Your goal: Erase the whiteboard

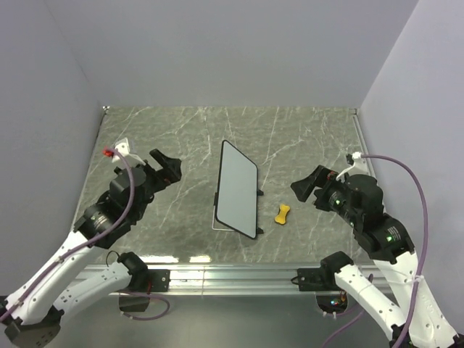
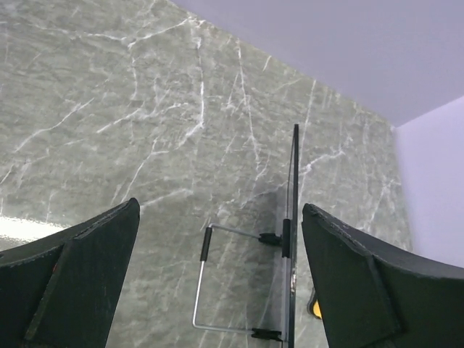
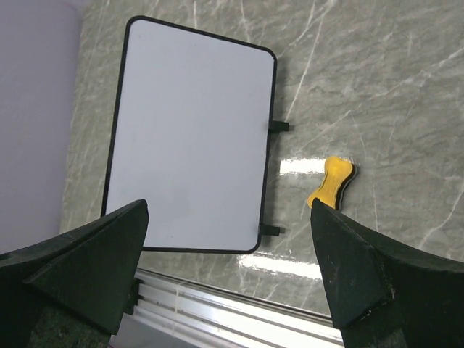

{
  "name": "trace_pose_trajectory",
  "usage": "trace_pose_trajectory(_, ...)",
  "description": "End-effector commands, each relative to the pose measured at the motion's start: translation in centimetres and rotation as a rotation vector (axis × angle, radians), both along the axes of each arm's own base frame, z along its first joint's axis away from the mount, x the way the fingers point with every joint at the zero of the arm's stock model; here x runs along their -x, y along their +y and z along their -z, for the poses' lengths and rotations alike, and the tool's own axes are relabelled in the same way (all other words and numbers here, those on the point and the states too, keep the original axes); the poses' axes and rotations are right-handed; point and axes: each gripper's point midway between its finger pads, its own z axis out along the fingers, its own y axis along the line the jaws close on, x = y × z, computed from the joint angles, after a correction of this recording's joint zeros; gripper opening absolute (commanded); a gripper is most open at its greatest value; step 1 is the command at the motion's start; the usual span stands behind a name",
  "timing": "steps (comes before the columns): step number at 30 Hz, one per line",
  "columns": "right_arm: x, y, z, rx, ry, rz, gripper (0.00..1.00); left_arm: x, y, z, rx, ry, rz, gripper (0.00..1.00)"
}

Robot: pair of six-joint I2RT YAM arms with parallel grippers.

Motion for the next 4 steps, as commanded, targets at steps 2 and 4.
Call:
trace_pose_trajectory(2, -0.93, 0.35, -1.73, -0.009, -0.085, -0.014, 1.0, -0.92, -0.14, -1.03, 0.0, -0.04, -0.02, 0.99)
trace_pose_trajectory(4, -1.02, 0.35, -1.68, 0.001, -0.078, -0.017, 1.0, -0.92, -0.29, -1.13, 0.0, -0.052, -0.008, 0.99)
